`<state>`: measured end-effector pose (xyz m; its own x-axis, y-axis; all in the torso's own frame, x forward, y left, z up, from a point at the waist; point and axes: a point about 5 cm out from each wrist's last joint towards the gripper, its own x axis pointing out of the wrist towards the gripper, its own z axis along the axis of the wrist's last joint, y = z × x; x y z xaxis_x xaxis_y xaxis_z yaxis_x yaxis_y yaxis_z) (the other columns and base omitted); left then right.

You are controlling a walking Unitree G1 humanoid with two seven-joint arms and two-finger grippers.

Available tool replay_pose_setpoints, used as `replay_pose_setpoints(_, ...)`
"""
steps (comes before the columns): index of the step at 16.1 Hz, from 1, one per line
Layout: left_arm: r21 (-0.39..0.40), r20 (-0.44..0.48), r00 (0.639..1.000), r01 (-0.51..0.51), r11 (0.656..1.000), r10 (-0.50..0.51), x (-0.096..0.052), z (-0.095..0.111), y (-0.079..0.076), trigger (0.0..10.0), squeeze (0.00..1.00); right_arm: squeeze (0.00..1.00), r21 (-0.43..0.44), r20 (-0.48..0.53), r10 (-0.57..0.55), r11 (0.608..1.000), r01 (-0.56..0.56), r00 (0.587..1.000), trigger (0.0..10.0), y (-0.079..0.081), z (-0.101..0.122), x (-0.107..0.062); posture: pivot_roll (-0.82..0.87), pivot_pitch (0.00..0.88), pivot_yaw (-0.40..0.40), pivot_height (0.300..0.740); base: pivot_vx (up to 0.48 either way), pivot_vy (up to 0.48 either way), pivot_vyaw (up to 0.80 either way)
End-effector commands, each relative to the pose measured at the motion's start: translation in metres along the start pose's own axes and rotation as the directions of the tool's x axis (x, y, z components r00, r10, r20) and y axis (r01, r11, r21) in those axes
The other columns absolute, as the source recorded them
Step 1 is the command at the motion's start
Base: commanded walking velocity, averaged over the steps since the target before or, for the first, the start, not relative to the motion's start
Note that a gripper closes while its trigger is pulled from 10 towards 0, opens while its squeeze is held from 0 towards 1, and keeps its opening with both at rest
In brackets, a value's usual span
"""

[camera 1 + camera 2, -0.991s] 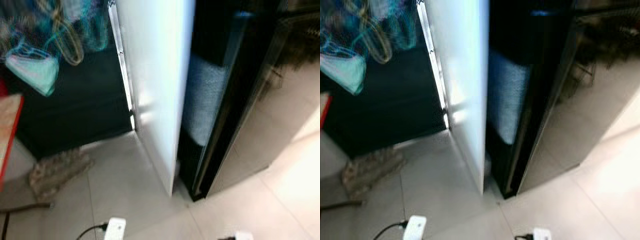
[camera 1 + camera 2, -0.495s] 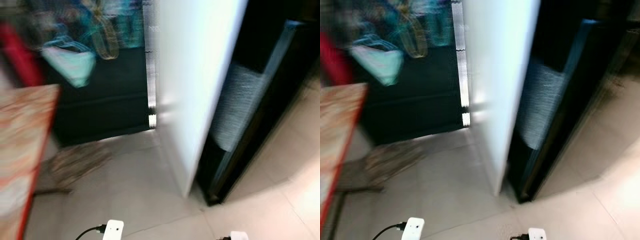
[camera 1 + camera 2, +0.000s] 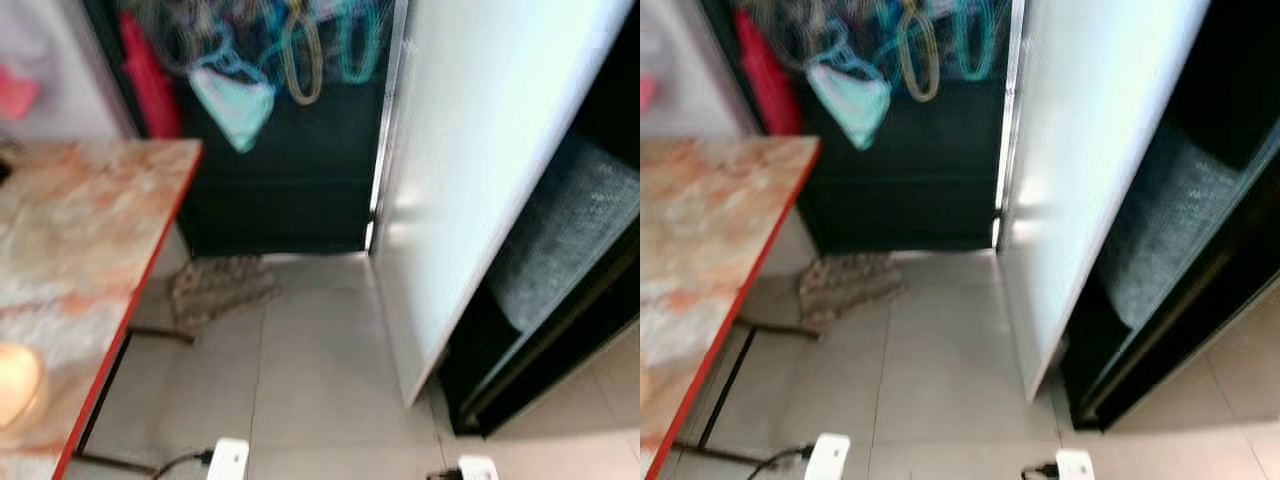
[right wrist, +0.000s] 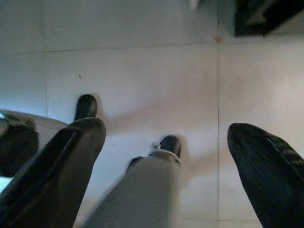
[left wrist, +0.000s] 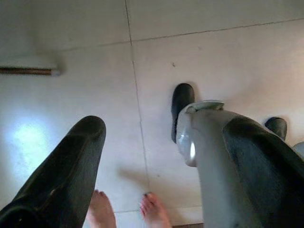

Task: Restocking fridge

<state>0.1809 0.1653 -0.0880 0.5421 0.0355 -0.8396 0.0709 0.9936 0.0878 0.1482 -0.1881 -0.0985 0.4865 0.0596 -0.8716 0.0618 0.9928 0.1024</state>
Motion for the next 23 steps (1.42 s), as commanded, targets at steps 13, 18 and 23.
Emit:
replay_pose_setpoints(13, -0.002, -0.014, 1.0, 0.005, 1.0, -0.005, -0.0004, -0.0038, -0.003, 10.0, 0.0, 0.0, -0.016, -0.019, -0.008, 1.0, 0.008, 1.0, 10.0, -0.005, -0.0035, -0.0014, 0.02, 0.048, -0.01, 0.74, 0.0, 0.0, 0.8)
replay_pose_setpoints(18, -0.004, -0.011, 1.0, 0.001, 1.0, -0.001, -0.0004, -0.0035, -0.003, 10.0, 0.0, 0.0, -0.022, -0.02, -0.007, 1.0, 0.006, 1.0, 10.0, -0.0052, -0.0033, -0.0014, 0.02, 0.05, -0.012, 0.74, 0.0, 0.0, 0.8)
replay_pose_setpoints(23, -0.004, -0.012, 1.0, -0.002, 1.0, 0.002, -0.0005, -0.004, -0.0031, 10.0, 0.0, 0.0, -0.024, -0.022, -0.007, 1.0, 0.007, 1.0, 10.0, -0.0056, -0.0039, -0.0016, 0.02, 0.05, -0.012, 0.74, 0.0, 0.0, 0.8)
